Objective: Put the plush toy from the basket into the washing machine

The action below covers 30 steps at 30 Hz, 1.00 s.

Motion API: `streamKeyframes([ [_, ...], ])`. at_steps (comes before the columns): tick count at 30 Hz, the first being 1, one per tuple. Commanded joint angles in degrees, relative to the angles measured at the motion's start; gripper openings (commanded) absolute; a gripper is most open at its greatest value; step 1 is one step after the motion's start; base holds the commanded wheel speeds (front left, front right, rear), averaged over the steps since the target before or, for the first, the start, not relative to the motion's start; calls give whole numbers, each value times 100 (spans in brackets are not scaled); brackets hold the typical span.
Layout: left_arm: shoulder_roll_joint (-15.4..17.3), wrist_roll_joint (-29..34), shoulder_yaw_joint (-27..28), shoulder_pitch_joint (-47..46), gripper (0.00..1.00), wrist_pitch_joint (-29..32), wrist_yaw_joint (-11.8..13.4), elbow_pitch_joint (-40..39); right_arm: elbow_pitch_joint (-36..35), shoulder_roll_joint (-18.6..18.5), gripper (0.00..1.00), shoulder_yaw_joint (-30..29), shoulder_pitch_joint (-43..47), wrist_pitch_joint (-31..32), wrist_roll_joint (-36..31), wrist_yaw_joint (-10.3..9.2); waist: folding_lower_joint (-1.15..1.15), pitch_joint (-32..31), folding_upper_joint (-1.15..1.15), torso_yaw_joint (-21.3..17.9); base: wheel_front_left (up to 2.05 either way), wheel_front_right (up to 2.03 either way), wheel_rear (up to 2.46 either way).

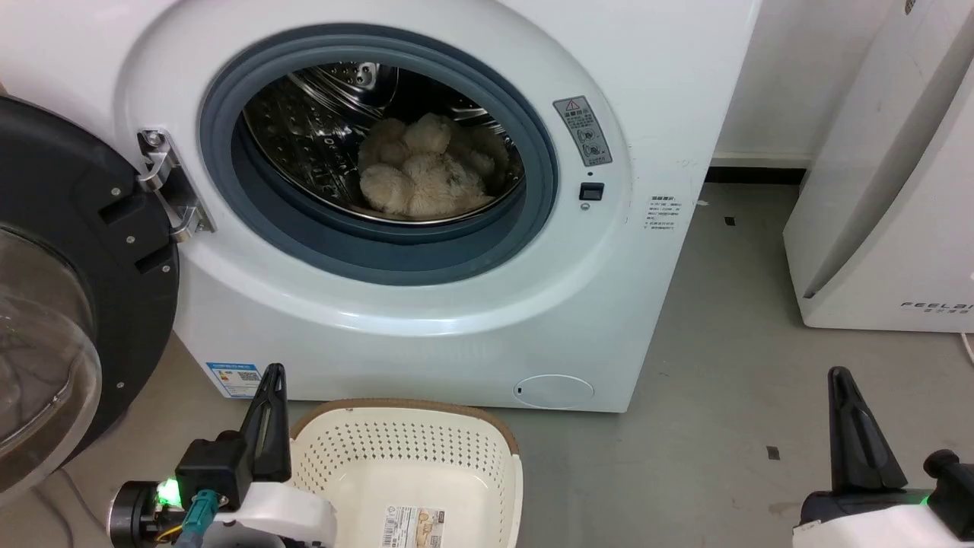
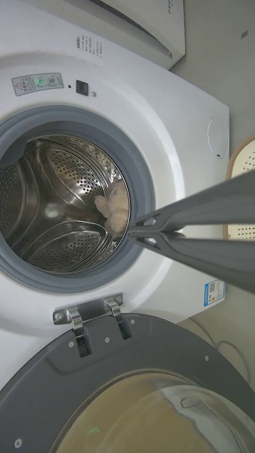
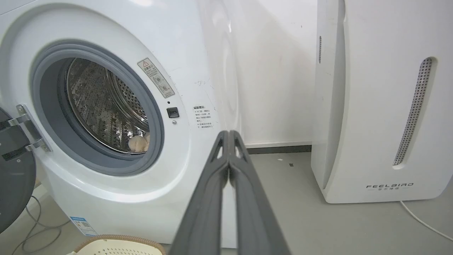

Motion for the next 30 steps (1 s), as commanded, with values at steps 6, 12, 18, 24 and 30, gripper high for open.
streamKeyframes([
  [6, -14, 24, -4, 26, 0, 86, -10, -74, -1, 0, 0, 36, -32, 89, -102, 0, 1, -8, 0, -16, 0, 0, 0],
  [12, -20, 34, -6, 37, 0, 157, -14, -115, -2, -1, 0, 62, -47, 160, -160, -1, 1, -17, 0, -31, 0, 0, 0],
  [18, -27, 44, -8, 48, 0, 227, -18, -155, -2, -1, 0, 88, -62, 231, -217, -1, 1, -26, 0, -46, 0, 0, 0],
  [24, -33, 55, -10, 60, 0, 297, -23, -195, -3, -1, 0, 115, -77, 301, -274, -1, 1, -35, 0, -62, 0, 0, 0],
  [30, -39, 65, -12, 71, 0, 368, -27, -235, -3, -1, 0, 141, -92, 372, -331, -1, 1, -44, 0, -77, 0, 0, 0],
])
